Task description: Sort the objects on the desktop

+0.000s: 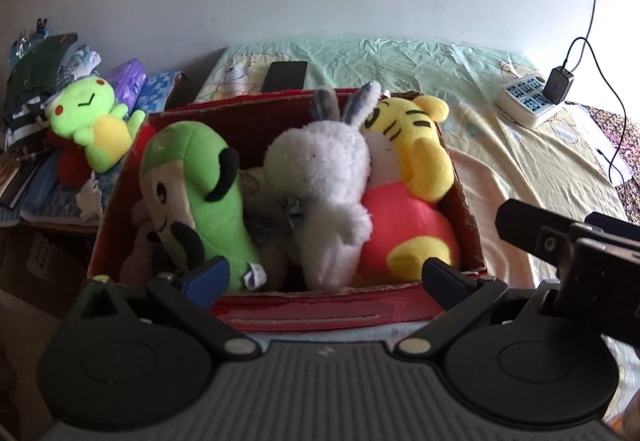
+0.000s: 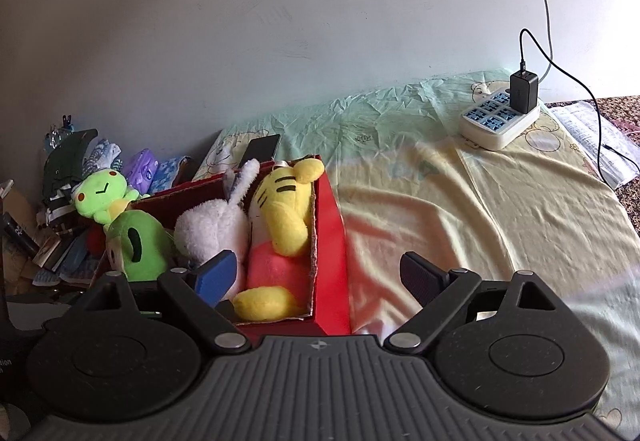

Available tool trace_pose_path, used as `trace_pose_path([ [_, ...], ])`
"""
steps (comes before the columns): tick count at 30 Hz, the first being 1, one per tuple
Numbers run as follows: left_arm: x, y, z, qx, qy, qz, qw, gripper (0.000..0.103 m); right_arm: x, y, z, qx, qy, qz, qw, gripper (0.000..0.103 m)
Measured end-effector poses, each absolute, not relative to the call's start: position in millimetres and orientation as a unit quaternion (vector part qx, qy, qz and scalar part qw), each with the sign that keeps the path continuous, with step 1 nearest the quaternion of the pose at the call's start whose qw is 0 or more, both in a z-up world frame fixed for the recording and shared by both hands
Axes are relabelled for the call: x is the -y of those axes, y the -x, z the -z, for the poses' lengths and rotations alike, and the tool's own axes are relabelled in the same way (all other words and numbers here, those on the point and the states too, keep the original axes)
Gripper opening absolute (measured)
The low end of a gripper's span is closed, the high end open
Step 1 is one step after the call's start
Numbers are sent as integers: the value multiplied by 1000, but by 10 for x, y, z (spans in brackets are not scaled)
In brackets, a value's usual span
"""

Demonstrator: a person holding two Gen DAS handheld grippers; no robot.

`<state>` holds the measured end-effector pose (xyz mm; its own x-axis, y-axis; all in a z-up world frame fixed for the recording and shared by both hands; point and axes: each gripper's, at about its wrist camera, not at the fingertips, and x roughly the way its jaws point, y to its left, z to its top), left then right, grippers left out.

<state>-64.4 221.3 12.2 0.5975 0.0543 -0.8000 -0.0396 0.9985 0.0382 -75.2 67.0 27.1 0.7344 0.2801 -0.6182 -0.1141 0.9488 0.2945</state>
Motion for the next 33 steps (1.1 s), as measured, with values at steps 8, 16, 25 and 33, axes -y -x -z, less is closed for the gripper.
trace_pose_path([
  [8, -2389, 693, -57, -446, 1, -3, 895, 102, -878, 831, -221, -338, -132, -90, 927, 89],
  [16, -2636, 743, -18, -450, 14, 3, 893, 102, -1133, 842, -218, -341, -106, -85, 930, 86],
  [25, -3049, 585, -102, -459, 20, -51, 887, 102, -1328, 717, -339, -347, -53, -59, 934, 86],
  [33, -3254, 393, -420, -454, 6, -66, 888, 102, -1510, 416, -636, -384, -75, -70, 918, 87],
])
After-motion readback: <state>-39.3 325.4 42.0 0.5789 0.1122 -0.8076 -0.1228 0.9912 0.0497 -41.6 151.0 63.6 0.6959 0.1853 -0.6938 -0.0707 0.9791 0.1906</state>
